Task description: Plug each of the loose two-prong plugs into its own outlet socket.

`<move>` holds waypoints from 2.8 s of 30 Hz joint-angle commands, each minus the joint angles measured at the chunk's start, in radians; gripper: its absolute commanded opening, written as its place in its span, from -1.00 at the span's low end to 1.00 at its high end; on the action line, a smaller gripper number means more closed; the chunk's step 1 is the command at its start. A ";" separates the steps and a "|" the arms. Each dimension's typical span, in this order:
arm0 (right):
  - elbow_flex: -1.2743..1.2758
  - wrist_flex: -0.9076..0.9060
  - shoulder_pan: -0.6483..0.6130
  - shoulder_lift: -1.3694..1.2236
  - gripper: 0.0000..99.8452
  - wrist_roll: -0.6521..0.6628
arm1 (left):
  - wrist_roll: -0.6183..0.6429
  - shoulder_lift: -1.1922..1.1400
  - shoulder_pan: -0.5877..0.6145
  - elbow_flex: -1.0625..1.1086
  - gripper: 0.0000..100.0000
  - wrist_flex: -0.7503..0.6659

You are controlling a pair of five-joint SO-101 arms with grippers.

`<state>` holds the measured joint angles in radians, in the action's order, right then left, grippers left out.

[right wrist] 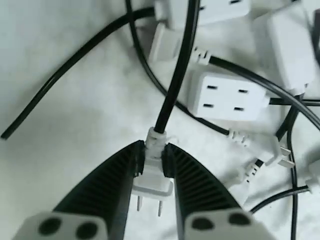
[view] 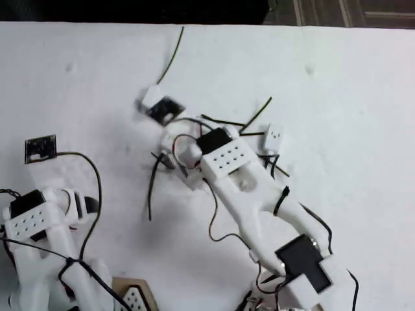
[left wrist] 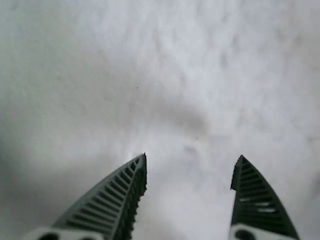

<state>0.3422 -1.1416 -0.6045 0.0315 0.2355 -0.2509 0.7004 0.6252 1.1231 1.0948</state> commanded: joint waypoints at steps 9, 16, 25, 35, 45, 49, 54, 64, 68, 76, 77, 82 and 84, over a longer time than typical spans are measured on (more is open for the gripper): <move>-0.037 -0.012 0.015 -0.105 -0.67 -0.172 | -0.009 0.028 0.008 -0.003 -0.46 -0.012; -0.040 -0.015 0.061 -0.130 -0.75 -0.089 | -0.009 0.028 0.008 -0.003 -0.45 -0.012; -0.086 -0.019 0.062 -0.295 -0.75 -0.078 | -0.009 0.028 0.008 -0.003 -0.45 -0.012; -0.101 -0.091 -0.041 -0.320 -0.75 -0.083 | -0.009 0.028 0.008 -0.003 -0.45 -0.012; -0.098 -0.097 -0.045 -0.321 -0.75 -0.083 | -0.009 0.028 0.008 -0.003 -0.46 -0.012; -0.097 -0.097 -0.054 -0.323 -0.75 -0.120 | -0.009 0.028 0.008 -0.003 -0.46 -0.012; -0.097 -0.097 -0.070 -0.323 -0.75 -0.144 | -0.009 0.028 0.008 -0.003 -0.46 -0.012; -0.103 -0.139 -0.071 -0.309 -0.97 -0.114 | -0.009 0.028 0.008 -0.003 -0.46 -0.012; -0.101 -0.180 -0.073 -0.246 -0.97 -0.112 | -0.009 0.028 0.008 -0.003 -0.46 -0.012; -0.095 -0.334 -0.117 0.148 -0.97 -0.117 | 0.002 0.030 0.007 -0.046 -0.46 -0.003; -0.095 -0.344 -0.120 0.200 -0.97 -0.117 | 0.002 0.030 0.005 -0.055 -0.46 -0.003; -0.055 -0.358 -0.117 0.420 -0.97 -0.117 | 0.075 0.030 -0.039 -0.112 -0.46 0.015; -0.017 -0.354 -0.122 0.507 -0.97 -0.118 | 0.103 0.031 -0.084 -0.155 -0.46 0.060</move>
<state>0.3038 -1.4914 -0.7150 0.3951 0.1143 -0.1910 0.7004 0.5915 1.0464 1.1101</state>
